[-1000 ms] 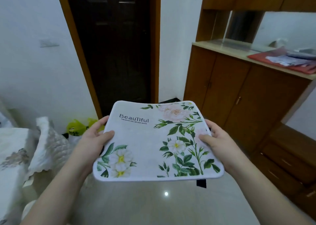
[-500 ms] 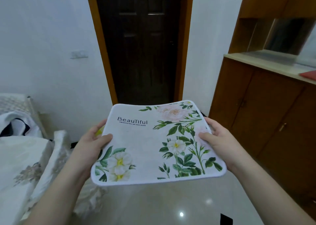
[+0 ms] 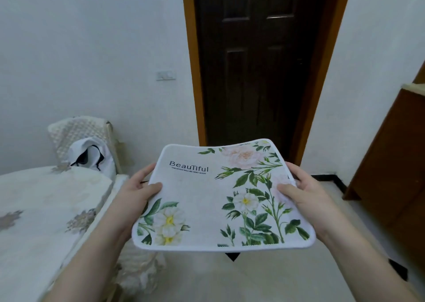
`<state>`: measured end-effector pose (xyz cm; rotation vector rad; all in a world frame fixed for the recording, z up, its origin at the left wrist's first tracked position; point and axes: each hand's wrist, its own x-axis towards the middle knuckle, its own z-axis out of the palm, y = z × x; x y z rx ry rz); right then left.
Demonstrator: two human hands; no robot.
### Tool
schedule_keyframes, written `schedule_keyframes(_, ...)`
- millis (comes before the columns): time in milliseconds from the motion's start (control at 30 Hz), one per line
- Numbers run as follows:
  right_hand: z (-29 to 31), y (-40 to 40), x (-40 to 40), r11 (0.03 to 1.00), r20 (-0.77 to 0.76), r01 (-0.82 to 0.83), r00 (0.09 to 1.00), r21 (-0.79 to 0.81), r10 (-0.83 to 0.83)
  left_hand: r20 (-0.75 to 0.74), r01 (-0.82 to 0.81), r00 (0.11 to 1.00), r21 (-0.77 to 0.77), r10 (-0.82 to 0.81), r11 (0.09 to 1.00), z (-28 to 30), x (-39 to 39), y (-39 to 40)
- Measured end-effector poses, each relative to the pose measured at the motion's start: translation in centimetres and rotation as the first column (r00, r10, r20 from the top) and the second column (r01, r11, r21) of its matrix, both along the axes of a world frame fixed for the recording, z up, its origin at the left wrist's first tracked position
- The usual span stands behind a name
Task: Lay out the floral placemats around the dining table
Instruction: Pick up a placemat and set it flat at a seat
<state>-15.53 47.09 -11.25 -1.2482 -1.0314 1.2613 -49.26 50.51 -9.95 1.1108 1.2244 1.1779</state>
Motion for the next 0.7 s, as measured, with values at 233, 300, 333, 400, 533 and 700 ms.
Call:
schedule_keyframes(233, -0.2, 8.1, -4.6, 0.991, -0.015, -0.137, 0.990, 0.008, 0.137, -0.020, -0.127, 0.992, 0.011, 0.127, 0.992, -0.1, -5.1, 3.5)
schedule_keyframes(300, -0.5, 10.3, -6.6, 0.986, -0.010, -0.167, 0.986, 0.002, 0.167, -0.021, -0.171, 0.985, 0.033, 0.171, 0.985, -0.2, -7.1, 5.0)
schedule_keyframes(333, -0.6, 11.5, -7.7, 0.984, -0.002, -0.180, 0.984, 0.001, 0.180, -0.016, -0.186, 0.982, 0.042, 0.187, 0.982, -0.3, -8.1, 5.8)
schedule_keyframes(400, -0.8, 14.1, -9.7, 0.980, 0.020, -0.200, 0.980, -0.006, 0.200, -0.002, -0.203, 0.979, 0.056, 0.204, 0.978, -0.8, -9.9, 7.6)
schedule_keyframes(533, -0.5, 19.3, -13.4, 0.971, 0.050, -0.237, 0.970, -0.020, 0.238, 0.031, -0.243, 0.970, 0.038, 0.242, 0.969, -1.9, -13.5, 11.4)
schedule_keyframes(700, -0.9, 24.4, -17.5, 0.966, 0.063, -0.257, 0.964, -0.036, 0.259, 0.029, -0.267, 0.963, 0.017, 0.267, 0.963, -2.8, -17.6, 15.9)
